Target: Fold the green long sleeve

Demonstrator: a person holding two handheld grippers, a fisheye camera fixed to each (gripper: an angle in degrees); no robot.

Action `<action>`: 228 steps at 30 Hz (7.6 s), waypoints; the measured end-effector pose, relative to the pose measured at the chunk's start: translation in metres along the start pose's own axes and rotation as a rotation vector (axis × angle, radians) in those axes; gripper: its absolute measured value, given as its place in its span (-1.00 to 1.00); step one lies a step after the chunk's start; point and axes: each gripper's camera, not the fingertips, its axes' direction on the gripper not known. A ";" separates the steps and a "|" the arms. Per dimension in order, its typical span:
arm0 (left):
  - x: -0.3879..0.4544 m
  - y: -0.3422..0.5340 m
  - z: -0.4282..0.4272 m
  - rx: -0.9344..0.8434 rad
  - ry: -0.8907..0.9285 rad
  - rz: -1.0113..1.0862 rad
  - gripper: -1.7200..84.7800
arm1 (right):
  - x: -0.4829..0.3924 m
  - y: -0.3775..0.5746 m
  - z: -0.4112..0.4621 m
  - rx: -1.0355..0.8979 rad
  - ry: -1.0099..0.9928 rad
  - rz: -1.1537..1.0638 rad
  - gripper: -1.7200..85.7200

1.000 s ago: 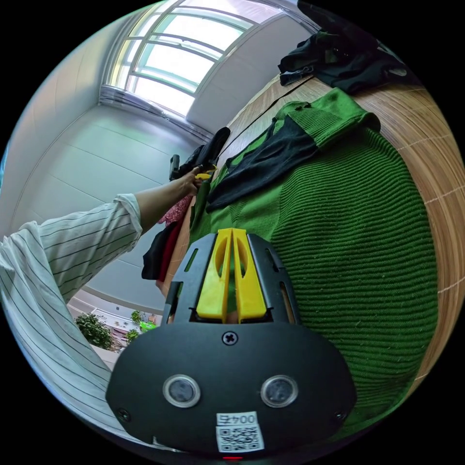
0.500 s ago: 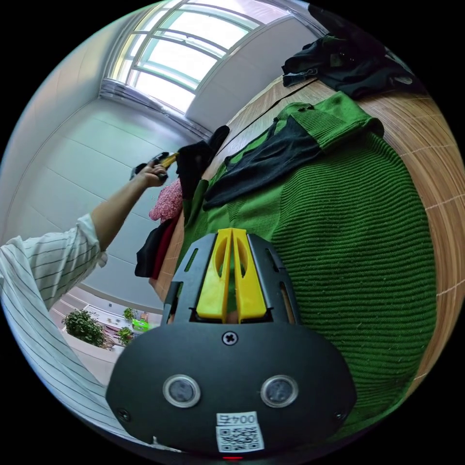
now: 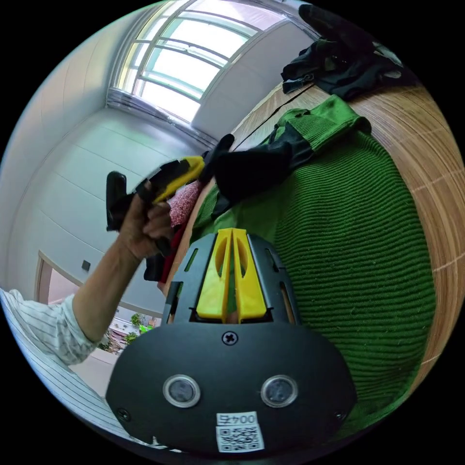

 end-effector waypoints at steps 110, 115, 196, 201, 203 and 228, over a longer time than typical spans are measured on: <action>-0.189 0.054 -0.323 0.338 0.203 -0.648 -0.95 | -0.364 -0.502 0.566 -0.806 0.359 -0.789 -0.97; -0.192 0.053 -0.320 0.341 0.217 -0.658 -0.95 | -0.333 -0.490 0.598 -0.848 0.434 -0.643 -0.95; -0.230 0.096 -0.324 0.335 0.201 -0.727 -0.96 | -0.124 -0.245 -0.004 -0.315 0.909 -0.417 -0.98; -0.229 0.121 -0.317 0.349 0.216 -0.720 -0.96 | -0.162 -0.221 -0.052 -0.102 1.071 -0.459 -0.98; -0.225 0.135 -0.315 0.371 0.215 -0.701 -0.96 | -0.188 -0.178 -0.088 0.022 1.095 -0.539 -0.98; 0.058 0.486 -0.462 0.418 -0.282 -0.250 -0.95 | -0.176 -0.002 -0.198 -0.310 0.619 -0.336 -0.94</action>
